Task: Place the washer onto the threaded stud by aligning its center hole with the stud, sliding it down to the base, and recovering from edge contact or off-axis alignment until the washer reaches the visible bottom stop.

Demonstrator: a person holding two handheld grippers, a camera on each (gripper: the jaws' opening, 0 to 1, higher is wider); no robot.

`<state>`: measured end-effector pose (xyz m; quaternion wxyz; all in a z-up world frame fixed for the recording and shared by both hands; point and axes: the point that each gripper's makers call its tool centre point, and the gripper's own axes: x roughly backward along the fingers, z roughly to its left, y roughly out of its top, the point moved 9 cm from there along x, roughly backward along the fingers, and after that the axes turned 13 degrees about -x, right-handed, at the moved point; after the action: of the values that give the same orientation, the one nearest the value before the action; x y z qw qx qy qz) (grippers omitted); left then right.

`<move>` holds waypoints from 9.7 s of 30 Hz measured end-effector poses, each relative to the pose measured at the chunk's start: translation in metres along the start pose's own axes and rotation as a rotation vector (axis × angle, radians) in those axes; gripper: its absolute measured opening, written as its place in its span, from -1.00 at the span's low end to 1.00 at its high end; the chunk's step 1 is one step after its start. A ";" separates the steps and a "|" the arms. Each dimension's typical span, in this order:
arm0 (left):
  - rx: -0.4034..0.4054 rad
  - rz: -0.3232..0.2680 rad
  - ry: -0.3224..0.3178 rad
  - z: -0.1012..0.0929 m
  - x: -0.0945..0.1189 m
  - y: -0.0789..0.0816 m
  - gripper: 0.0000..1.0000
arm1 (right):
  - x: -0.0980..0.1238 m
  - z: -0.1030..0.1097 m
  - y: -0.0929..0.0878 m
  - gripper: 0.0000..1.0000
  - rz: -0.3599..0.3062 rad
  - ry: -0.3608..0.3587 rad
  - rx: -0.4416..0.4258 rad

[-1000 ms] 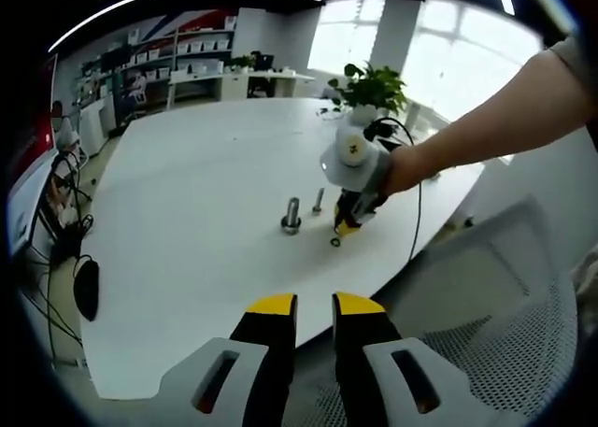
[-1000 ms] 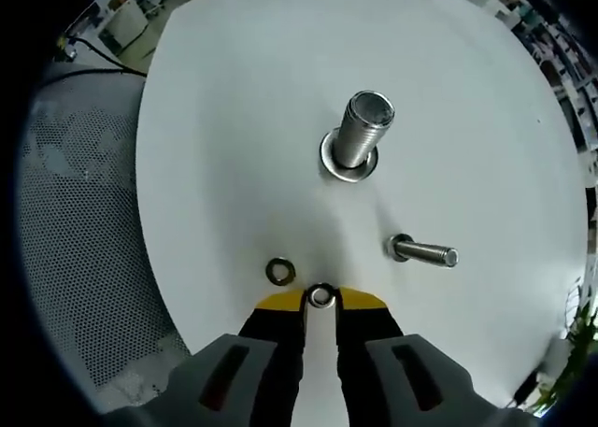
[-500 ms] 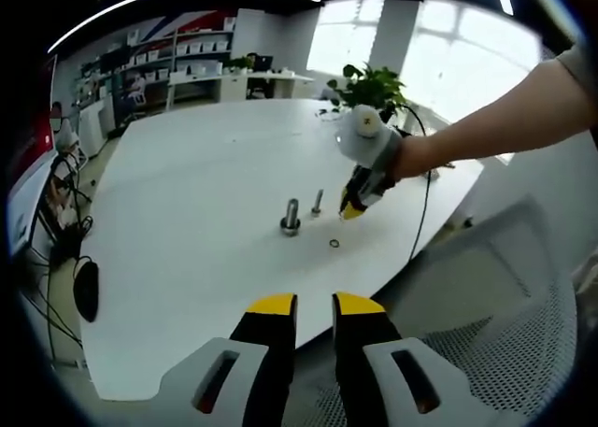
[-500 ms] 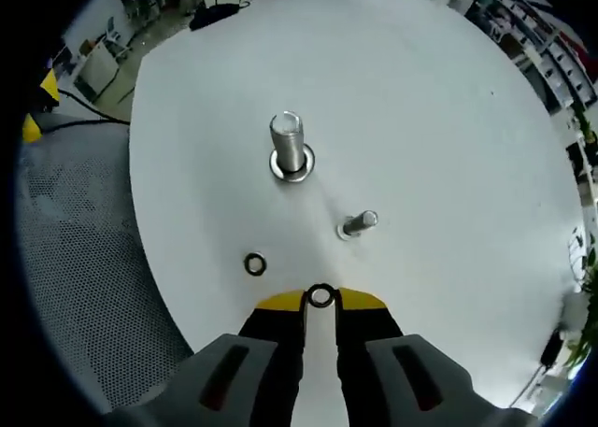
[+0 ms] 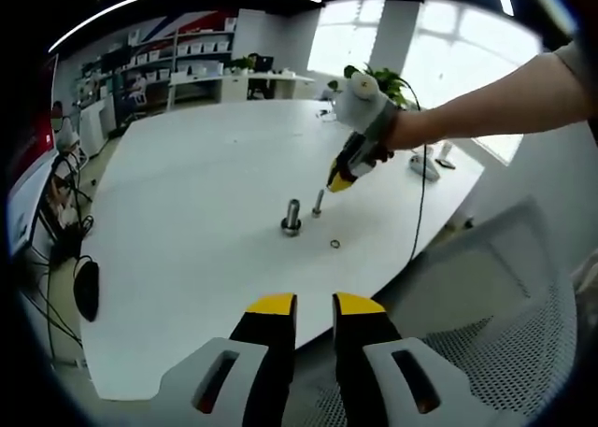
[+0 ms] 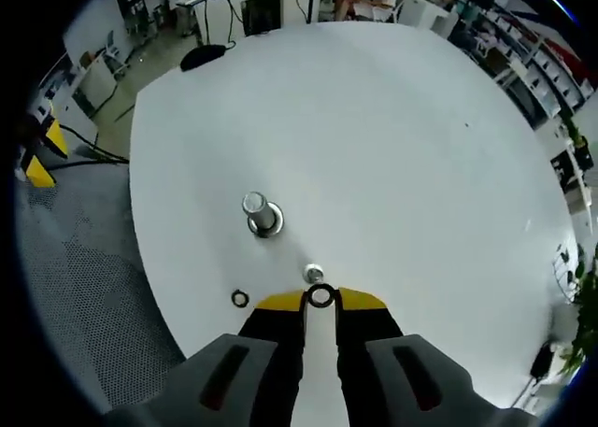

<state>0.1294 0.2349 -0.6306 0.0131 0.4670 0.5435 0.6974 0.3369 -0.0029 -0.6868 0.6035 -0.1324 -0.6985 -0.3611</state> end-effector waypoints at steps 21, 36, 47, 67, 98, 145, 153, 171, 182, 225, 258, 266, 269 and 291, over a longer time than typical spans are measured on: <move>0.004 0.002 0.011 0.001 0.000 0.000 -0.75 | -0.018 0.003 0.008 -0.74 0.049 0.013 0.064; 0.010 0.023 0.009 0.001 -0.001 -0.002 -0.75 | -0.045 0.007 0.001 -0.73 0.109 0.028 0.077; 0.014 0.039 0.004 0.000 -0.002 -0.004 -0.75 | -0.057 0.009 -0.003 -0.72 0.114 0.032 0.085; 0.008 0.031 -0.005 0.000 -0.002 -0.003 -0.75 | -0.039 0.004 -0.018 -0.62 0.057 0.024 0.001; 0.006 0.035 -0.021 -0.003 -0.002 -0.004 -0.65 | -0.027 0.045 -0.053 -0.52 0.078 0.058 -0.030; 0.014 0.026 0.023 0.001 0.000 -0.003 -0.66 | -0.054 0.067 -0.046 -0.73 0.127 0.105 0.196; 0.013 0.031 0.019 0.001 -0.001 -0.004 -0.66 | -0.054 0.063 -0.046 -0.74 0.117 0.113 0.094; 0.017 0.037 0.025 0.001 -0.001 -0.004 -0.66 | -0.053 0.063 -0.046 -0.75 0.128 0.095 0.128; 0.016 0.032 0.027 0.002 0.000 -0.004 -0.66 | -0.038 0.041 -0.046 -0.74 0.092 0.077 0.065; 0.013 0.022 0.026 0.002 0.000 -0.002 -0.69 | -0.014 0.009 0.004 -0.74 -0.023 -0.008 0.154; 0.022 0.030 0.022 0.002 -0.001 -0.003 -0.70 | -0.049 0.013 -0.015 -0.53 0.063 0.023 0.046; 0.024 0.021 0.012 0.001 0.000 -0.003 -0.70 | -0.023 0.010 -0.032 -0.46 -0.032 -0.015 -0.030; 0.017 0.018 0.010 0.001 0.000 -0.002 -0.70 | -0.008 0.008 -0.040 -0.44 -0.100 -0.046 -0.065; 0.016 -0.041 -0.014 -0.001 0.002 0.003 -0.70 | 0.101 0.019 -0.121 -0.44 -0.415 -0.092 -0.440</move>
<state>0.1290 0.2340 -0.6269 0.0276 0.4607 0.5586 0.6892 0.2236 -0.1010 -0.6342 0.4414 -0.1309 -0.6423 -0.6127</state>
